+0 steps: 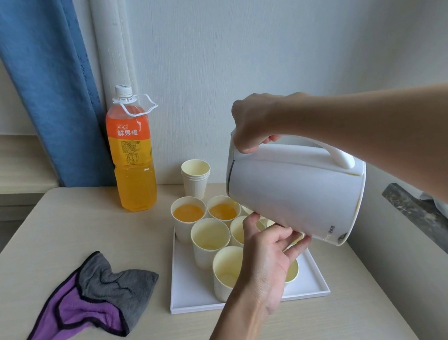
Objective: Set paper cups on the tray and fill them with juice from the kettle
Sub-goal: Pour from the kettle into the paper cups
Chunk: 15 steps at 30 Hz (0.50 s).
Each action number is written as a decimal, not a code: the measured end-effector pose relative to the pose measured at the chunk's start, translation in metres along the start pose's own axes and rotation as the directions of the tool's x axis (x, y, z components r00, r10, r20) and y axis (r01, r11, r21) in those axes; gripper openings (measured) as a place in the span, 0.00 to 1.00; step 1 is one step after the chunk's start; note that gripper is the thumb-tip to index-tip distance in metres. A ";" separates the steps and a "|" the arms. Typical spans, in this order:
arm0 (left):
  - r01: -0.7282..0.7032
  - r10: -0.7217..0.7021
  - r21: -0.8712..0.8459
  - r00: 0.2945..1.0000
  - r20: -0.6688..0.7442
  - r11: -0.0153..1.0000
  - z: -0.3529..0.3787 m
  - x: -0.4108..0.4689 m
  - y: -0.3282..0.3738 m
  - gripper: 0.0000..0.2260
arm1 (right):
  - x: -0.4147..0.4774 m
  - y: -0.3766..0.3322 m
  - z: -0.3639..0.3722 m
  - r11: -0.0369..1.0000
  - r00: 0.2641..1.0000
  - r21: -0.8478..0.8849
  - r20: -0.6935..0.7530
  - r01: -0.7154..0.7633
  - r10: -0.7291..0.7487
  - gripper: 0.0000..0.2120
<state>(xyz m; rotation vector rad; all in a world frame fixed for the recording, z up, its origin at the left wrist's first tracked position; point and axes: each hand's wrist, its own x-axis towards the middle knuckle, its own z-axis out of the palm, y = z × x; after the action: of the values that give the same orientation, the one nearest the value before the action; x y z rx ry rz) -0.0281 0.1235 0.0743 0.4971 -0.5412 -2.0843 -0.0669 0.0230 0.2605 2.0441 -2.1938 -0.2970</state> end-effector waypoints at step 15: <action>-0.031 0.042 0.204 0.998 -0.049 0.979 -0.004 0.004 0.005 0.23 | -0.006 0.021 0.006 0.987 0.995 0.143 -0.060 -0.068 0.077 0.02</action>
<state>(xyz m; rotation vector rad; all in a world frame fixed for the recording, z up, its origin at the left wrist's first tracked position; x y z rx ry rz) -0.0247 0.1165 0.0735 0.6534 -0.7307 -1.9856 -0.0884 0.0308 0.2594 2.0048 -2.3035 -0.0689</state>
